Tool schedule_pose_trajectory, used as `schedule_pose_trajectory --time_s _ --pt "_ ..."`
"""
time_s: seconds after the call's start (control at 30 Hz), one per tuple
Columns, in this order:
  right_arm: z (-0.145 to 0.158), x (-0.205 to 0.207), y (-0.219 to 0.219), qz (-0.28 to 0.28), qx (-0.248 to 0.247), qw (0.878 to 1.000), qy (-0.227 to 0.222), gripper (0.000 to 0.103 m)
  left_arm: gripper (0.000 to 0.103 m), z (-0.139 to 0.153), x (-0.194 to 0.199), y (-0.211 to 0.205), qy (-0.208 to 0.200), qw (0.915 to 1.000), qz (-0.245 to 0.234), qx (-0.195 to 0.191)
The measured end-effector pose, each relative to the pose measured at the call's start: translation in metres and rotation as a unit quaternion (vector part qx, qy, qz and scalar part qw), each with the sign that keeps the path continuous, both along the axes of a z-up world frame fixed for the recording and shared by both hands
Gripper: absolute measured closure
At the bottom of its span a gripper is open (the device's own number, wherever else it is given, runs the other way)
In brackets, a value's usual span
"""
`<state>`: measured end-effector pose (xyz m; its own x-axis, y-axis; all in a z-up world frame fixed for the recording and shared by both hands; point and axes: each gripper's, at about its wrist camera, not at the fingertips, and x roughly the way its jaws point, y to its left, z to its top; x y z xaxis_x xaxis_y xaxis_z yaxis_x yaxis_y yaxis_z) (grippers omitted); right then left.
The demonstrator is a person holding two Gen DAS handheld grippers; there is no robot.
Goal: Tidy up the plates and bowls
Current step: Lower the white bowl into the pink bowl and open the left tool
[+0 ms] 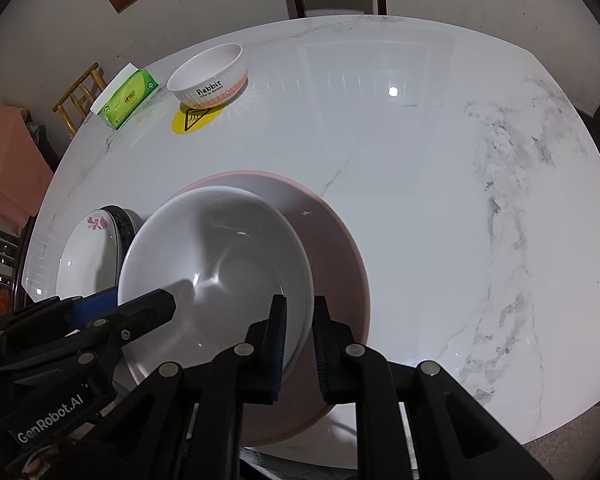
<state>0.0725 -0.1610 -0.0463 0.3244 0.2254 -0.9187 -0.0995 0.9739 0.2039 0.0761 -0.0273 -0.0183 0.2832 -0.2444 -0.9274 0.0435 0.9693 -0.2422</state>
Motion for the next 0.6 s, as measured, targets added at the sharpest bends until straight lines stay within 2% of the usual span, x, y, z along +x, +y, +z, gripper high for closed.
schedule_pose_trajectory --time_s 0.5,0.6 --pt "0.0003 0.0017 0.0006 0.002 -0.007 1.000 0.002 0.088 0.072 0.0006 0.0034 -0.0010 0.010 0.9999 0.000 -0.004" --pt "0.0005 0.0020 0.0008 0.002 -0.008 1.000 0.004 0.088 0.067 0.0012 0.0042 -0.0013 0.012 0.9999 -0.001 -0.005"
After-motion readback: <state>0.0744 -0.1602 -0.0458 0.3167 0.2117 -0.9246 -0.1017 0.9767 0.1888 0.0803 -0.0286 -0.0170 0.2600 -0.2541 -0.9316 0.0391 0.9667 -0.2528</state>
